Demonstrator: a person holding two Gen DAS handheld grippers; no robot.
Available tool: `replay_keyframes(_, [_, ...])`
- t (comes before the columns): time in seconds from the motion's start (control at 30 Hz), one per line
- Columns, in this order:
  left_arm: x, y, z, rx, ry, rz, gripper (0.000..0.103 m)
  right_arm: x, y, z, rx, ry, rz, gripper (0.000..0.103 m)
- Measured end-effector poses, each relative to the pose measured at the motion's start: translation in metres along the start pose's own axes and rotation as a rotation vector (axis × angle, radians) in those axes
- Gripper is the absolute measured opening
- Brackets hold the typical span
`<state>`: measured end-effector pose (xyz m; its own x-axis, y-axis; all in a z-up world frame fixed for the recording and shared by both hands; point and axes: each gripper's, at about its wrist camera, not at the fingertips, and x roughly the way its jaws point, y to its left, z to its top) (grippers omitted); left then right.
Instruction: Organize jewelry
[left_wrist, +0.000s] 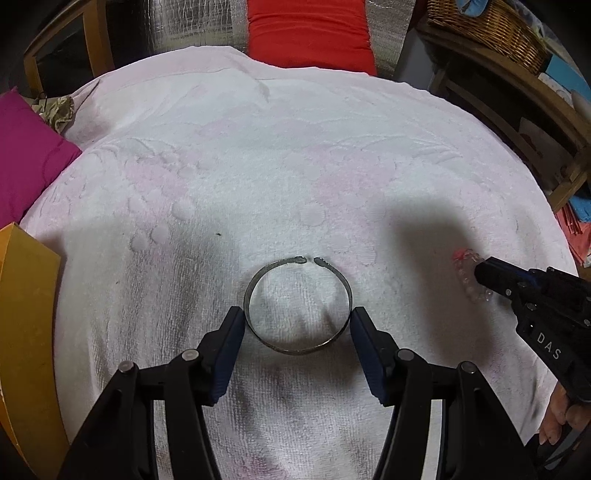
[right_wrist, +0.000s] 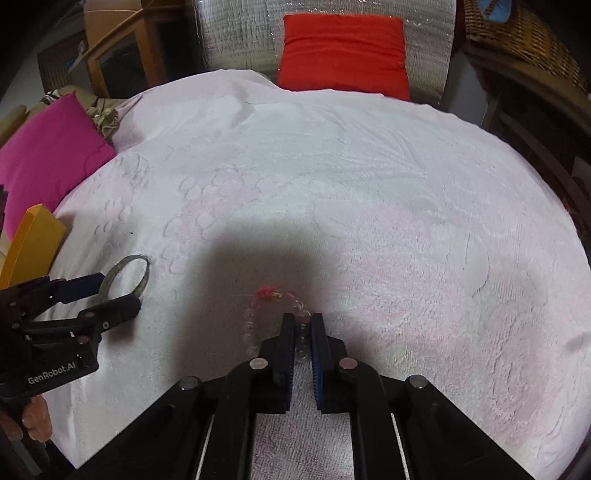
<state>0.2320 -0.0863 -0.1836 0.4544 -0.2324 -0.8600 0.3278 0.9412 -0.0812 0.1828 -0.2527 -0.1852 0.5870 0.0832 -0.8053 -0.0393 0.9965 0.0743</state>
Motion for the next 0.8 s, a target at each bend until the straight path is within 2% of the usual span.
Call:
replay_keyframes(0.33, [-0.016,0.013,0.003,-0.031,-0.035,-0.008,0.06,-0.017,-0.026,0.009,0.117,-0.083,0.049,0.009])
replay_keyframes(0.63, [-0.032,0.018,0.0,-0.037,-0.061,0.01,0.06,-0.033,-0.035,0.009,0.172,-0.131,0.07,0.009])
replay_keyframes(0.8, [-0.045,0.014,-0.005,-0.029,-0.096,0.044,0.06,-0.044,-0.036,0.008,0.18,-0.164,0.068,0.009])
